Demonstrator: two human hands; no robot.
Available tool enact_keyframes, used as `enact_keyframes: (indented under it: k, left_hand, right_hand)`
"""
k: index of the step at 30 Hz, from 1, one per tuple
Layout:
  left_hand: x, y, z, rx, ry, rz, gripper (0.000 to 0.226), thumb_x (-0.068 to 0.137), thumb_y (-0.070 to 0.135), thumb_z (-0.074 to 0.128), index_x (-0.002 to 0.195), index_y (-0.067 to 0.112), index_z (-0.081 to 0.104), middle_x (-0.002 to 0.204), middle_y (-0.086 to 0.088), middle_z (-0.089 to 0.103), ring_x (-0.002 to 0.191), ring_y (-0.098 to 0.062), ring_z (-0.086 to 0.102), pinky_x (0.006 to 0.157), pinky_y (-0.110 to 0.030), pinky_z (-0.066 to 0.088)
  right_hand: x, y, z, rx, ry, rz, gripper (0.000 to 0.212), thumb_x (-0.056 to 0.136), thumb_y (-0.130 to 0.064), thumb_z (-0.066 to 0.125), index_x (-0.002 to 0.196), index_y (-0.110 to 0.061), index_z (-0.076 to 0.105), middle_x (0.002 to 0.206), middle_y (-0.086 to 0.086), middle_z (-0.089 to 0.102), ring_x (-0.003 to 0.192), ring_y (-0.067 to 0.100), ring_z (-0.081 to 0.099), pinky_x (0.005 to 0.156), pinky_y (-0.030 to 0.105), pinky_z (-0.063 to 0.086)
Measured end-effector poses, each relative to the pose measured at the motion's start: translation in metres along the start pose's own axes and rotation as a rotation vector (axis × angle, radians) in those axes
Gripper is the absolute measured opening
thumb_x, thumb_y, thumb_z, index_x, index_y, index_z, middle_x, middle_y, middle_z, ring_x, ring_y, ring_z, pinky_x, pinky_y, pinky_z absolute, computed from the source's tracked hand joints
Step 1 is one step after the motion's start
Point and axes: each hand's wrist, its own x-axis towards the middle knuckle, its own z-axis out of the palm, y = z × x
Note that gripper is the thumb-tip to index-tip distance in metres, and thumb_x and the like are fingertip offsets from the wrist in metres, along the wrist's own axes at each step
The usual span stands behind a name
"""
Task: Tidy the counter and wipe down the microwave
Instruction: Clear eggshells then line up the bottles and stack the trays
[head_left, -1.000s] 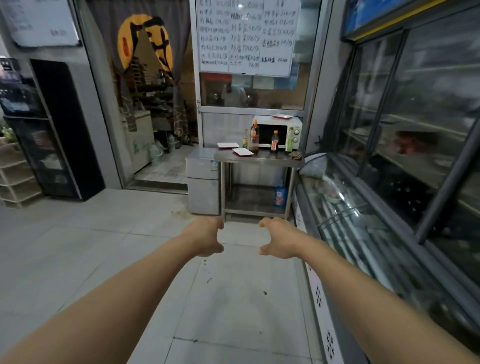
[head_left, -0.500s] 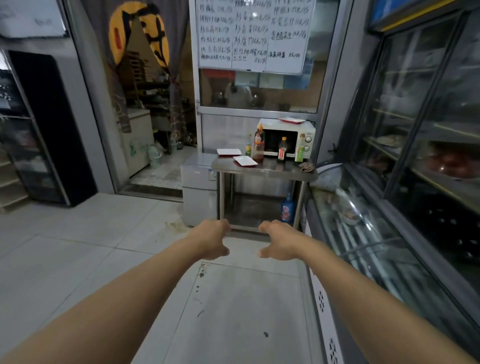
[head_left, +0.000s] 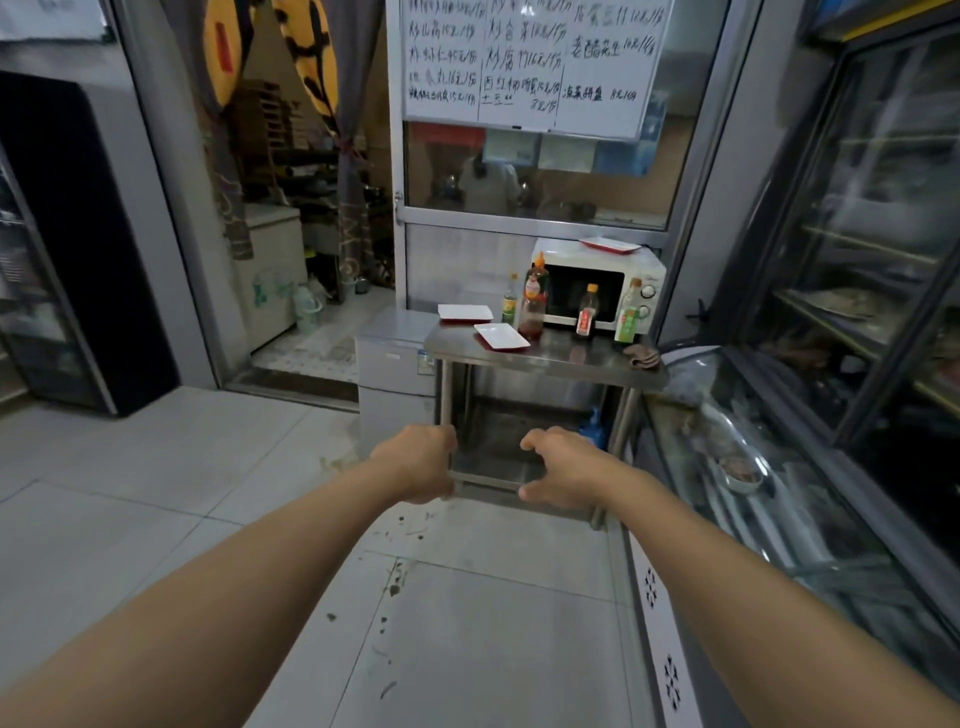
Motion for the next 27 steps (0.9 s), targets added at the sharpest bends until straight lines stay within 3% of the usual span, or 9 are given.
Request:
enact_keyframes:
  k: [6, 15, 27]
  left_hand:
    - [0.105, -0.036, -0.022, -0.029, -0.007, 0.085, 0.051, 0.080, 0.028, 0.069, 0.126, 0.022, 0.047, 0.125, -0.003, 0.055, 0.111, -0.022, 0.054, 0.091, -0.033, 0.048]
    - [0.234, -0.074, -0.050, -0.051, -0.053, 0.176, 0.043, 0.078, 0.030, 0.070, 0.115, 0.025, 0.050, 0.116, 0.000, 0.057, 0.097, -0.015, 0.054, 0.071, -0.024, 0.041]
    - [0.408, -0.067, -0.065, -0.080, -0.014, 0.160, 0.045, 0.082, 0.025, 0.068, 0.123, 0.021, 0.050, 0.121, -0.004, 0.058, 0.105, -0.019, 0.055, 0.081, -0.026, 0.044]
  right_hand:
    - [0.094, 0.008, -0.018, -0.002, 0.040, 0.104, 0.070, 0.080, -0.034, 0.069, 0.141, -0.024, 0.034, 0.143, 0.004, 0.037, 0.120, 0.024, 0.048, 0.084, 0.027, 0.040]
    - [0.203, 0.016, -0.040, 0.040, 0.064, 0.217, 0.069, 0.083, -0.032, 0.067, 0.142, -0.021, 0.033, 0.141, 0.006, 0.037, 0.121, 0.027, 0.047, 0.095, 0.035, 0.042]
    - [0.369, 0.097, -0.088, 0.058, 0.116, 0.195, 0.070, 0.083, -0.031, 0.067, 0.142, -0.019, 0.033, 0.145, 0.006, 0.035, 0.129, 0.024, 0.041, 0.097, 0.031, 0.039]
